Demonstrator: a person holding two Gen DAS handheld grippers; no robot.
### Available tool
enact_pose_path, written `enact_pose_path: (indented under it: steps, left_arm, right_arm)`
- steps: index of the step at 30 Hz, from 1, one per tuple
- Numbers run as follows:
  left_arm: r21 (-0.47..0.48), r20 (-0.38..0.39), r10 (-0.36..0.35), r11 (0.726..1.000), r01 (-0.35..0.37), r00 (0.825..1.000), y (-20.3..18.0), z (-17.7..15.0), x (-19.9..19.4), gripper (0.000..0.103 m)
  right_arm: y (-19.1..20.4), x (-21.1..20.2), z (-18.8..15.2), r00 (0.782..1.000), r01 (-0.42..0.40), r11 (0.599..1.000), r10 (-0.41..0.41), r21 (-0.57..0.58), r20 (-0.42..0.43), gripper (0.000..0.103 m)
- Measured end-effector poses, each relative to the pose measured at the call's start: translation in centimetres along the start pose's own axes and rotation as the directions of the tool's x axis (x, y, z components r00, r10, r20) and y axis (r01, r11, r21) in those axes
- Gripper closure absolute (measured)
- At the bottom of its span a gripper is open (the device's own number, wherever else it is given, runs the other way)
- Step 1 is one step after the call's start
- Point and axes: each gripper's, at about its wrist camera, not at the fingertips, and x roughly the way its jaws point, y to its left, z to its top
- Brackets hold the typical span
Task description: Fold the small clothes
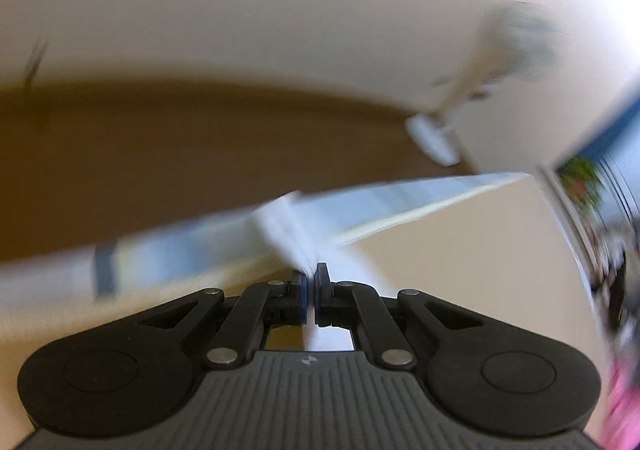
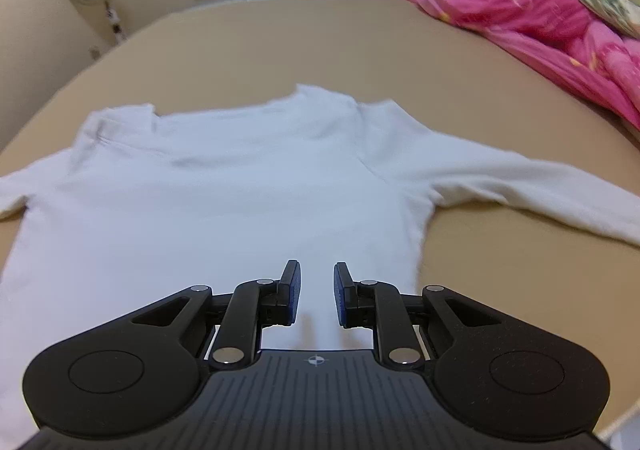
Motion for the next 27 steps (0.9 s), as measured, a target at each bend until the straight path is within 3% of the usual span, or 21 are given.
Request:
enact_pose_path:
  steps: [3,5,6,7,9,13,14,15,16,17,19,20,21,24,27]
  left_arm:
    - [0.22,0.068,-0.088,0.973,0.071,0.994,-7.6,-2.5,-5.1,0.1]
    - [0.361,0.058,-0.211,0.916,0.176,0.976,-13.8,-6.4,-9.2,0.1]
    - [0.422,0.037,-0.285,0.874,0.243,0.958,-17.1,-9.0,-11.7,0.1]
    - [0.469,0.006,-0.351,0.828,0.307,0.936,-20.0,-11.7,-13.9,0.1]
    - [0.53,-0.075,-0.463,0.731,0.429,0.883,-25.3,-17.4,-18.2,0.1]
    - [0.543,-0.283,-0.622,0.524,0.657,0.73,-33.2,-30.6,-26.2,0.098]
    - [0.546,-0.36,-0.618,0.468,0.695,0.699,-34.4,-34.2,-26.9,0.09]
    - [0.533,-0.479,-0.573,0.412,0.739,0.665,-35.1,-37.9,-27.0,0.072]
    - [0.499,-0.611,-0.489,0.373,0.782,0.622,-35.5,-41.4,-26.4,0.071]
    - [0.489,-0.661,-0.438,0.365,0.792,0.61,-34.9,-43.2,-26.0,0.073]
    - [0.54,-0.653,-0.421,0.324,0.777,0.63,-32.3,-44.5,-26.0,0.073]
    - [0.579,-0.639,-0.412,0.298,0.759,0.65,-29.9,-44.8,-26.8,0.073]
    - [0.61,-0.623,-0.4,0.289,0.738,0.672,-29.1,-44.2,-25.8,0.073]
    - [0.708,-0.521,-0.376,0.31,0.634,0.766,-24.1,-39.7,-24.6,0.073]
    - [0.793,-0.394,-0.369,0.326,0.514,0.842,-20.9,-34.3,-24.9,0.073]
  right_arm:
    - [-1.2,-0.3,0.3,1.0,-0.02,0.996,0.02,0.083,0.006,0.084]
    - [-1.7,-0.6,0.6,0.999,-0.044,0.992,0.042,0.12,0.02,0.084]
    - [-1.9,-0.7,0.8,0.998,-0.058,0.989,0.055,0.132,0.032,0.087]
    - [-2.0,-0.8,1.0,0.997,-0.074,0.987,0.067,0.143,0.048,0.1]
    - [-2.4,-1.2,1.4,0.993,-0.097,0.98,0.083,0.172,0.086,0.103]
    - [-3.7,-1.3,2.0,0.988,-0.121,0.962,0.093,0.244,0.127,0.1]
    - [-4.1,-1.2,2.0,0.987,-0.126,0.956,0.094,0.265,0.131,0.1]
    - [-4.4,-1.1,2.0,0.986,-0.131,0.95,0.096,0.285,0.133,0.1]
    - [-4.9,-0.9,2.1,0.986,-0.139,0.942,0.103,0.304,0.132,0.094]
    - [-5.3,-0.7,2.1,0.985,-0.149,0.933,0.111,0.327,0.13,0.09]
    - [-6.1,-0.1,2.2,0.985,-0.157,0.916,0.118,0.369,0.125,0.08]
    - [-6.5,0.4,2.3,0.986,-0.159,0.907,0.122,0.39,0.118,0.08]
    - [-6.9,0.9,2.4,0.985,-0.167,0.897,0.133,0.409,0.109,0.08]
    - [-7.3,2.6,2.8,0.983,-0.185,0.875,0.162,0.448,0.09,0.08]
    - [-6.5,4.4,3.5,0.981,-0.192,0.883,0.173,0.428,0.082,0.08]
